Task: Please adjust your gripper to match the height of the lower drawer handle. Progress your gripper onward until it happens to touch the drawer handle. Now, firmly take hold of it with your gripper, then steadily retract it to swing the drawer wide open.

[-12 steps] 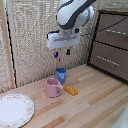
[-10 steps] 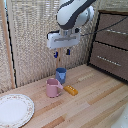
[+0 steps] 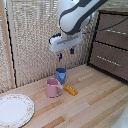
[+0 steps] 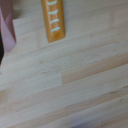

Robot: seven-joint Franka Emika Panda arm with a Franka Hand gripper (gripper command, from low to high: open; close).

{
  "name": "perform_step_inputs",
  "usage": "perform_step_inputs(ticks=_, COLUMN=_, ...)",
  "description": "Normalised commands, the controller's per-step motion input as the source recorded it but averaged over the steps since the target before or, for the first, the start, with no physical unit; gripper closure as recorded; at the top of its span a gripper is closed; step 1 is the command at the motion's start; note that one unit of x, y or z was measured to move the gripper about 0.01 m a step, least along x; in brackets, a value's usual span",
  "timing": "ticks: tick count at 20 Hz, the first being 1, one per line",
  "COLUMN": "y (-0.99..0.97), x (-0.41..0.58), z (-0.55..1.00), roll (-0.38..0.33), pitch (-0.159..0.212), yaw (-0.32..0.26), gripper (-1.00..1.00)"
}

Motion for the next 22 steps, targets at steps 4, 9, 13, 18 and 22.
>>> perform_step_inputs(ticks=4, y=-0.26, x=-0.126, z=-0.04, roll=-0.375, pitch=-0.026, yaw=0.114, gripper=-1.00)
perform_step_inputs(ticks=9, y=-0.26, x=-0.093, z=-0.07, roll=-0.375, pitch=-0.028, yaw=0.105, gripper=-1.00)
perform_step_inputs(ticks=13, y=-0.25, x=-0.089, z=-0.08, roll=-0.375, pitch=-0.042, yaw=0.113, gripper=-1.00)
perform_step_inputs(ticks=18, y=-0.21, x=-0.077, z=-0.09, roll=-0.375, pitch=-0.055, yaw=0.131, gripper=-1.00)
perform_step_inputs(ticks=22, y=-0.24, x=-0.033, z=-0.12, roll=-0.373, pitch=-0.022, yaw=0.121, gripper=-1.00)
